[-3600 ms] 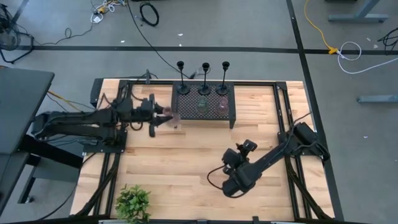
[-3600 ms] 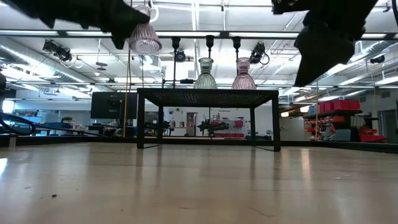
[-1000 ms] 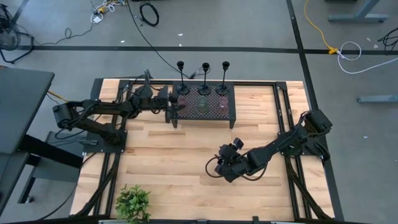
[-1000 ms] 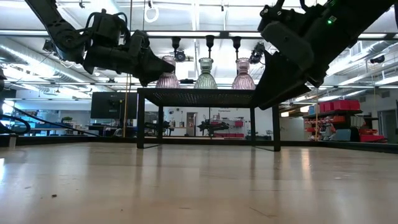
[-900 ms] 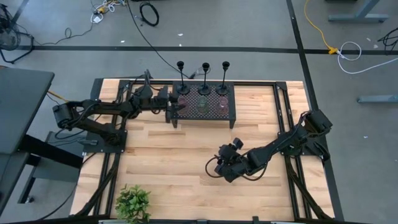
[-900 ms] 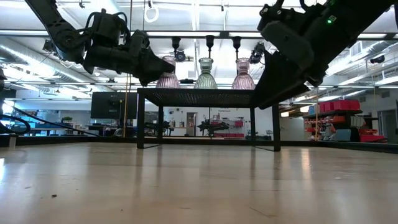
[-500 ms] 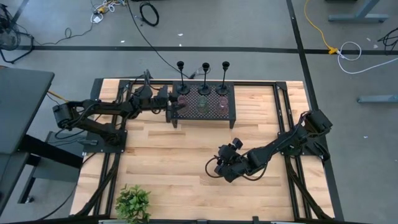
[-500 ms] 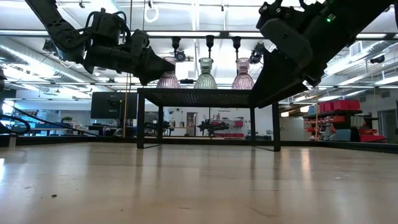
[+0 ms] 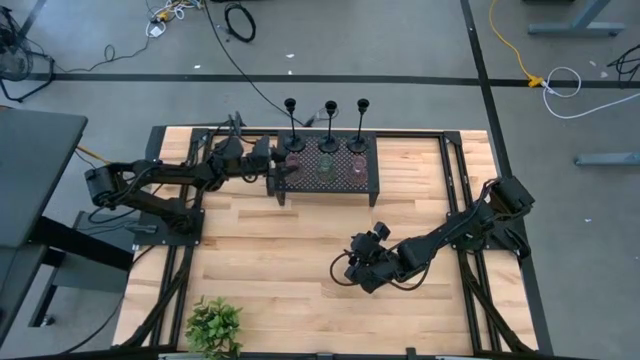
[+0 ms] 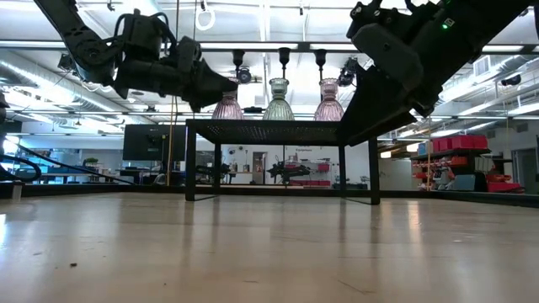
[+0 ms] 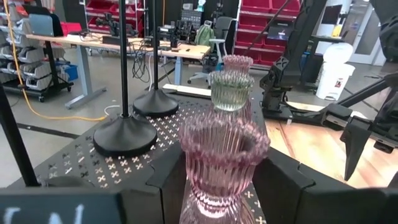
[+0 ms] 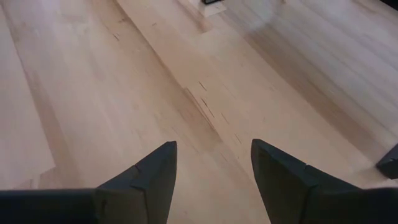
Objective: Pick & Place candle stick holders
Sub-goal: Put the purple glass candle holder on the shelf aligned with the other green and purple glass candle holders
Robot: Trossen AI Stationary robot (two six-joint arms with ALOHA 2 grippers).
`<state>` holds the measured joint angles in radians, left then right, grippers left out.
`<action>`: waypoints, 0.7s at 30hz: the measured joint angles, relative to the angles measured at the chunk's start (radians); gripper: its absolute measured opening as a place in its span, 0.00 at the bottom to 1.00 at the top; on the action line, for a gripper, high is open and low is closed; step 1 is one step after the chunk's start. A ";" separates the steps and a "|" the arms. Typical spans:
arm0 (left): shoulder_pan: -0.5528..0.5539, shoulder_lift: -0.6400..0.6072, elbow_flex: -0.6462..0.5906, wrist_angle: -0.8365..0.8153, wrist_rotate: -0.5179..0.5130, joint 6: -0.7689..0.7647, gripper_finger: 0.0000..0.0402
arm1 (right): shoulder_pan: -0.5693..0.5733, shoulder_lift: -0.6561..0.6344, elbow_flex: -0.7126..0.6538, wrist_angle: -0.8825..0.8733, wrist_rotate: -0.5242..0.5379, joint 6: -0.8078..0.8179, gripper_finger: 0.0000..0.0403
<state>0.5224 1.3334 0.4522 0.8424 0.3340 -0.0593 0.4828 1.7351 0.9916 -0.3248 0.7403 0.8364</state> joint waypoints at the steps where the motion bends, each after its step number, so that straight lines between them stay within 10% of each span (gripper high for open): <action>1: 0.000 0.000 0.000 0.007 0.000 0.000 0.42 | 0.000 0.000 0.000 0.000 0.000 0.000 0.51; 21: 0.002 -0.013 0.000 0.021 0.026 0.011 0.43 | 0.000 0.000 0.000 0.000 0.003 -0.008 0.51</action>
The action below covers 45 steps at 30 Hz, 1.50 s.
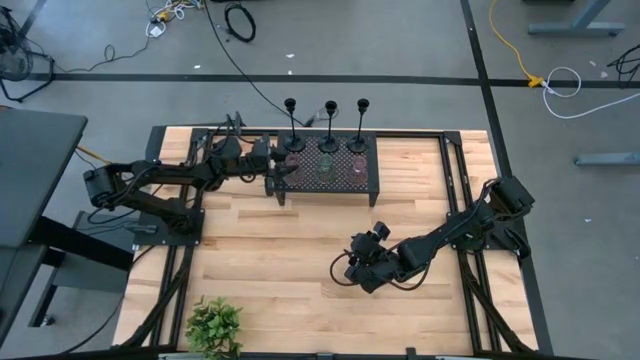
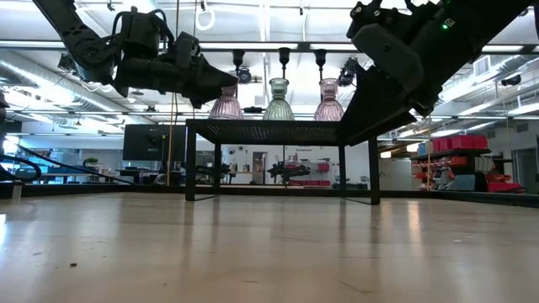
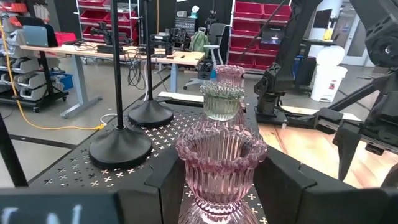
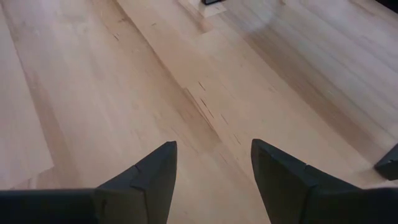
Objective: Pick & Place candle stick holders
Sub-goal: Put the purple glass candle holder on the shelf aligned with the other green and purple glass candle holders, then return to Home Position
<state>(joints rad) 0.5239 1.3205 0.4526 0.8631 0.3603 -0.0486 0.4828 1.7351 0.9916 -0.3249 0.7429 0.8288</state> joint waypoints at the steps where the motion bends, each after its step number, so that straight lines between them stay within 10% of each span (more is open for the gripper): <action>1: 0.000 0.000 0.000 0.000 0.000 0.000 0.44 | 0.000 0.000 0.000 0.000 0.000 0.000 0.51; 15: -0.012 -0.010 0.001 0.049 -0.002 -0.017 0.74 | 0.000 0.000 0.000 0.000 0.000 -0.004 0.51; 32: 0.016 -0.153 0.002 0.005 -0.045 -0.018 0.75 | 0.000 0.000 0.000 0.003 0.000 -0.007 0.51; 45: 0.022 -0.469 0.002 -0.398 -0.034 -0.048 0.75 | 0.000 0.000 0.000 0.004 0.000 -0.007 0.51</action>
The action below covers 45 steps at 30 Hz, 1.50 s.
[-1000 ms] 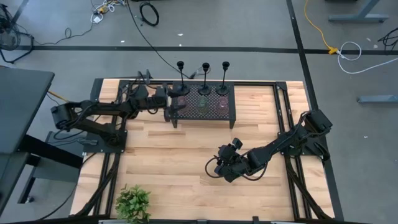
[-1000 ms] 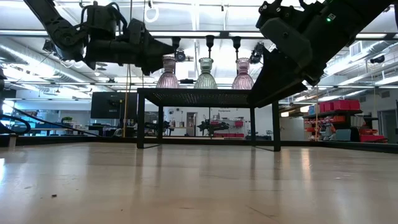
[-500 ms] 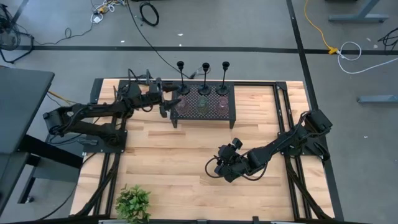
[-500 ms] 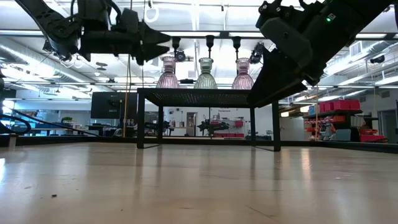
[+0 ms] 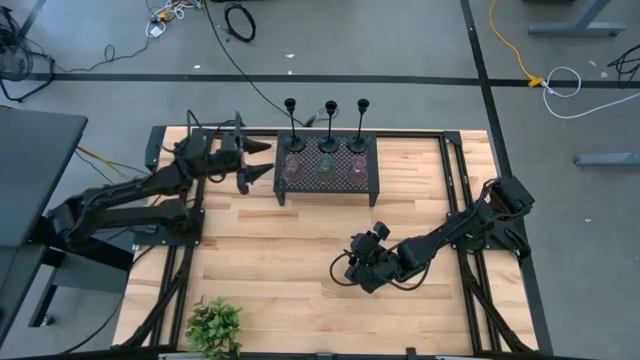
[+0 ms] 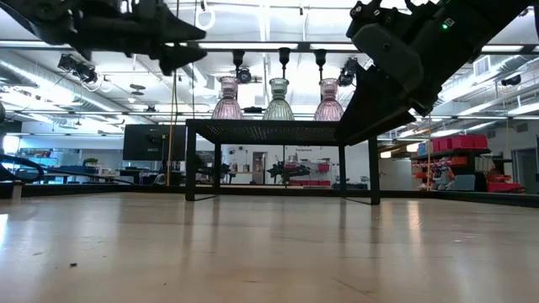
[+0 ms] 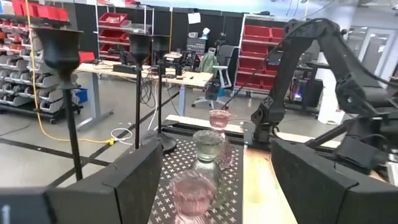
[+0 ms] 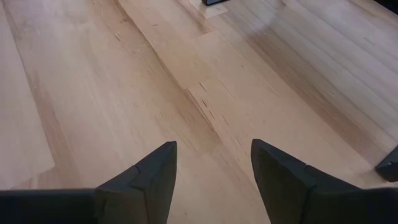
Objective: Pick & Place candle stick holders
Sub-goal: Return to Home Position
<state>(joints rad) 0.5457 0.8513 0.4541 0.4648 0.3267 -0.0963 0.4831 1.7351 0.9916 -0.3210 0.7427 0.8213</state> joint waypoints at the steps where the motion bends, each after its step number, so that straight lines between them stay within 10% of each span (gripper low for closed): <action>1: -0.001 -0.028 0.000 -0.034 0.000 -0.006 0.75 | 0.000 0.000 0.000 0.000 0.000 0.000 0.51; 12: -0.225 -0.298 -0.001 -0.550 -0.373 -0.076 0.69 | 0.000 0.000 0.000 0.001 0.000 -0.002 0.51; 21: -0.562 -0.323 -0.109 -0.575 -0.730 -0.142 0.67 | 0.000 0.000 0.000 0.030 0.000 -0.023 0.51; 27: -0.651 -0.324 -0.183 -0.555 -0.752 -0.102 0.67 | 0.000 0.000 -0.017 0.082 0.016 -0.067 0.51; 45: -0.635 -0.524 -0.349 -0.400 -0.772 0.076 0.67 | -0.180 -0.343 -0.615 1.035 -0.106 -0.417 0.51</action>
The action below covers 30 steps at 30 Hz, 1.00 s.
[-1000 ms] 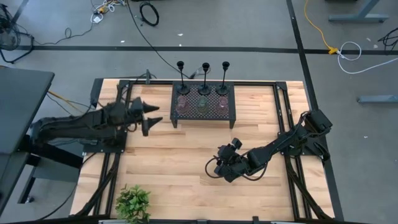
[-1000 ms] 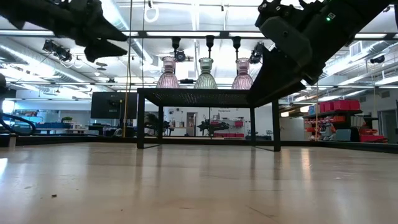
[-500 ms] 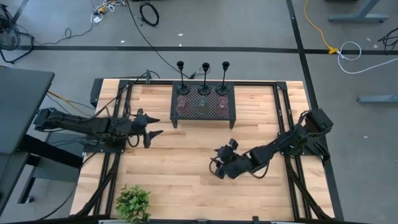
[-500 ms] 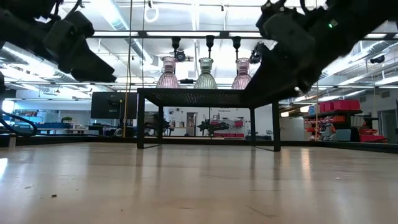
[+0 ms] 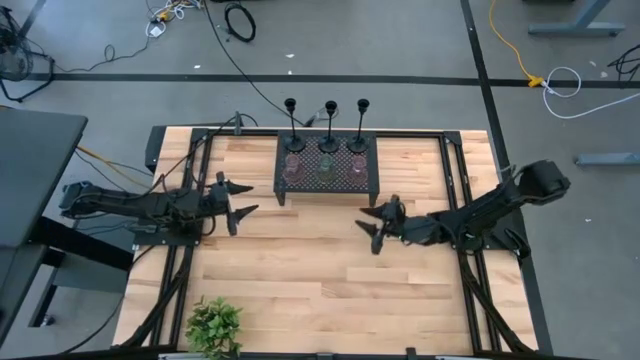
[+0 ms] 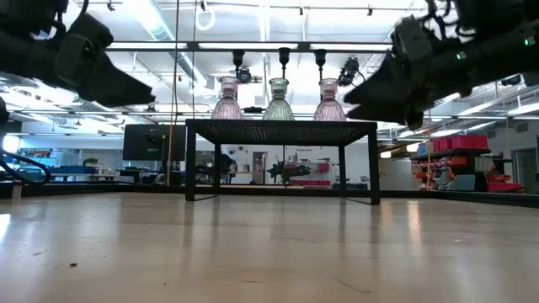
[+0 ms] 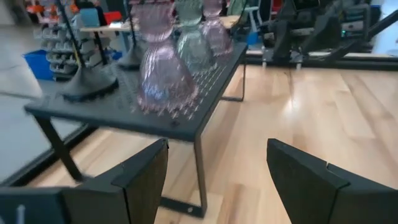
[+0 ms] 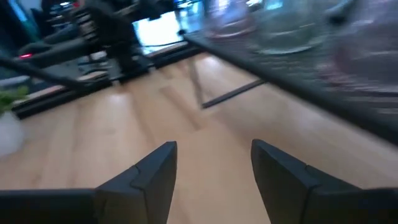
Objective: Pick & Place candle stick holders
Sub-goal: Return to Home Position
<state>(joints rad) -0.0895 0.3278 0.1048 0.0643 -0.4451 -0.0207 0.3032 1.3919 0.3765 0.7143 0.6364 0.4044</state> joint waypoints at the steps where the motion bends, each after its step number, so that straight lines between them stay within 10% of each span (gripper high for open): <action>1: 0.006 -0.016 -0.010 -0.004 0.003 -0.012 0.67 | -0.012 -0.018 -0.024 0.010 0.005 -0.011 0.51; 17: 0.015 -0.068 -0.034 -0.031 0.038 -0.023 0.67 | -0.121 -0.109 -0.365 0.411 0.013 -0.070 0.51; 30: 0.014 -0.067 -0.034 -0.034 -0.014 -0.020 0.67 | -0.121 -0.111 -0.362 0.399 0.028 -0.139 0.51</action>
<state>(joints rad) -0.0753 0.2612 0.0711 0.0302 -0.4595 -0.0408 0.1825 1.2804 0.0141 1.1131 0.6645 0.2651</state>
